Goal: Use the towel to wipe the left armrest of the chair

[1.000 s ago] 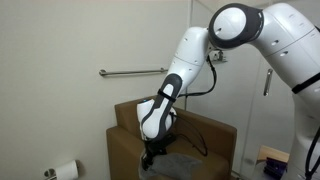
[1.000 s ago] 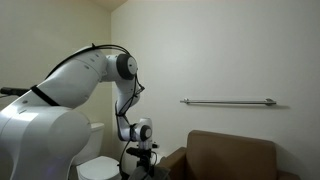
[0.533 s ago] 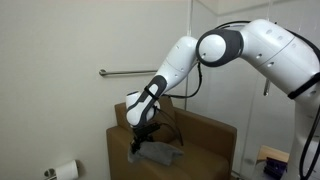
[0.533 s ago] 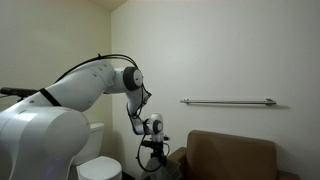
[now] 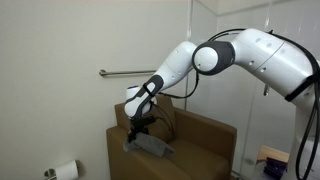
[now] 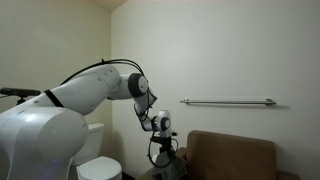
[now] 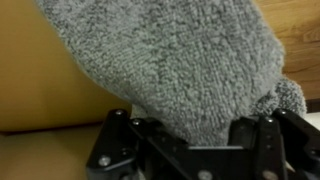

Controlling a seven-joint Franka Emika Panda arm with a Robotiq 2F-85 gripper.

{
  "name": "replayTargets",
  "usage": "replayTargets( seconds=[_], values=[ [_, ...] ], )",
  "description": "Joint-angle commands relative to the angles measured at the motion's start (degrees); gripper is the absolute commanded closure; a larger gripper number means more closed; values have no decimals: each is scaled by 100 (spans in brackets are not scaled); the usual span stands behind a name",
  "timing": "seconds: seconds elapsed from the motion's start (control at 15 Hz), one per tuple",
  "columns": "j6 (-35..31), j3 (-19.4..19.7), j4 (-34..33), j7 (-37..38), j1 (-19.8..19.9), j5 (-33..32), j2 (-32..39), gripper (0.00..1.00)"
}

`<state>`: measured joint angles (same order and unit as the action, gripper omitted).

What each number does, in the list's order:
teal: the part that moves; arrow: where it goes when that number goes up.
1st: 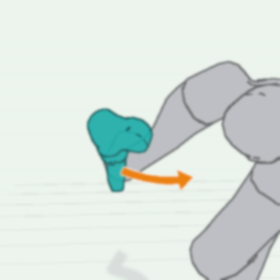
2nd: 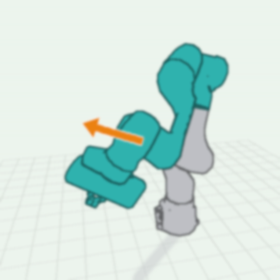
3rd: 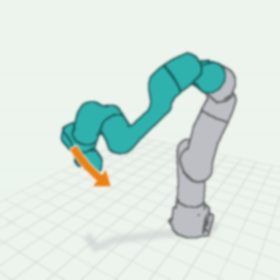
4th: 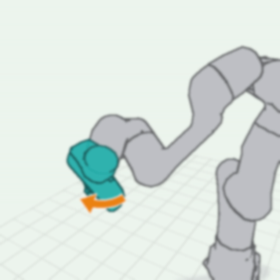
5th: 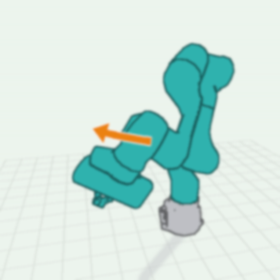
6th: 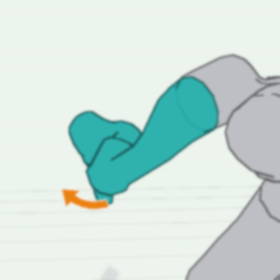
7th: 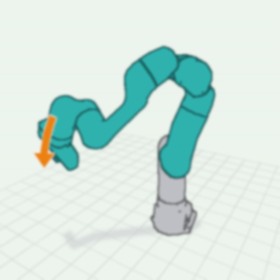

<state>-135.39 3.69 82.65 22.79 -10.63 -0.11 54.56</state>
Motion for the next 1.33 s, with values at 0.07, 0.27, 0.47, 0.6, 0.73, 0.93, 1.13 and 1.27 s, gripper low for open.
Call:
replayTargets(
  seconds=[0.07, 0.27, 0.47, 0.6, 0.73, 0.93, 1.13, 1.27],
  values=[
    [-368, -582, 946, -795, 319, 309, -543, 96],
    [-571, -701, 1758, -859, 277, 315, -1027, 96],
    [-639, -769, 2545, -708, 192, 329, -1538, 96],
    [-653, -760, 3101, -583, 103, 320, -1922, 96],
    [-654, -757, 3654, -513, 41, 336, -2303, 96],
    [-665, -831, 4550, -536, 72, 485, -2897, 96],
    [-732, -887, 5162, -663, 150, 671, -3226, 96],
    [-786, -877, 5254, -692, 145, 675, -3170, 96]
  ],
)
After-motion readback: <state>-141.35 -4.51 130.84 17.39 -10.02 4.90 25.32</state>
